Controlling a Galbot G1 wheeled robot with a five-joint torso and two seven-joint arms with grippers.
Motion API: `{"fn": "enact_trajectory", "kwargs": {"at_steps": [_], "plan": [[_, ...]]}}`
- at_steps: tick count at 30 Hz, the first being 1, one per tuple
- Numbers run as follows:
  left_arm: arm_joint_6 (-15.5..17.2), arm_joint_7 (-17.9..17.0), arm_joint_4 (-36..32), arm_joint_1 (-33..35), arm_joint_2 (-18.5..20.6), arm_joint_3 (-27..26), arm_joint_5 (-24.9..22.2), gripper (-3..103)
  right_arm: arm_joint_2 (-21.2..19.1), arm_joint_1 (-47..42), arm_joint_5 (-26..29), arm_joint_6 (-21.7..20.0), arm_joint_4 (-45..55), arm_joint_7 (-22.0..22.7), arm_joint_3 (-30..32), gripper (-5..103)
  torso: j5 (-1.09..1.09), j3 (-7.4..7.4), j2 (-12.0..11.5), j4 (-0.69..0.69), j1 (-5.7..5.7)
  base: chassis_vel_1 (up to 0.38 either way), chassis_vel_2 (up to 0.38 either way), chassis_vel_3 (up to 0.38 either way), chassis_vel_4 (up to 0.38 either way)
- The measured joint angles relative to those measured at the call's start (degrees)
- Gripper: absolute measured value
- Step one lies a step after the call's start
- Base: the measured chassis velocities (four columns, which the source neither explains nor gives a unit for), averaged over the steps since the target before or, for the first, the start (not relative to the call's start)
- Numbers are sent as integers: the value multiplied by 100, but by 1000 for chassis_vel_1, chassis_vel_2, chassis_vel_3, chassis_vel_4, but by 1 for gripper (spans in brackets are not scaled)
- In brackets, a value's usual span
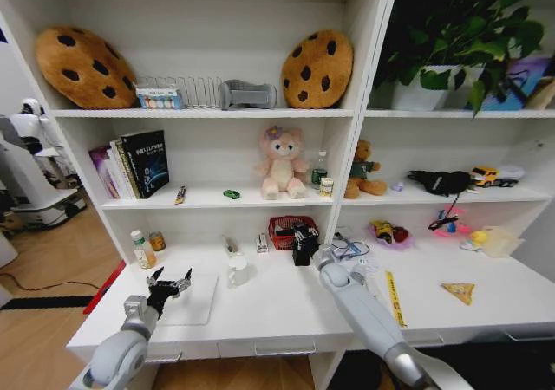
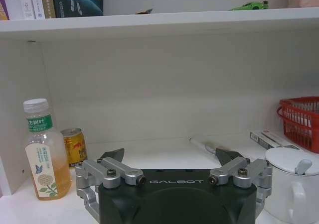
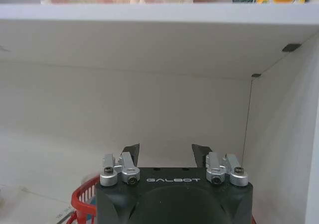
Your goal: Organize the objects on the table.
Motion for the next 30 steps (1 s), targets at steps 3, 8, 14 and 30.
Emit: {"fn": "enact_trajectory", "kwargs": {"at_steps": [3, 8, 14, 30], "plan": [[0, -1, -13, 16, -1, -22, 2, 100, -202, -91, 201, -58, 296, -124, -9, 69, 0, 0, 0, 1, 0, 0, 0, 0, 0], [-25, -25, -82, 73, -19, -62, 49, 100, -757, -562, 631, -364, 1243, -382, 45, 90, -1, -1, 0, -1, 0, 0, 0, 0, 0], [-65, -31, -160, 142, -46, -134, 105, 100, -1238, -1585, 944, -820, 2537, -3, 166, 100, 1, -1, 1, -3, 0, 0, 0, 0, 0], [-185, 4, -251, 326, -253, -308, 350, 100, -1816, -3738, 694, -731, 5041, 1413, 2077, 100, 0, -1, 1, 2, 0, 0, 0, 0, 0]]}}
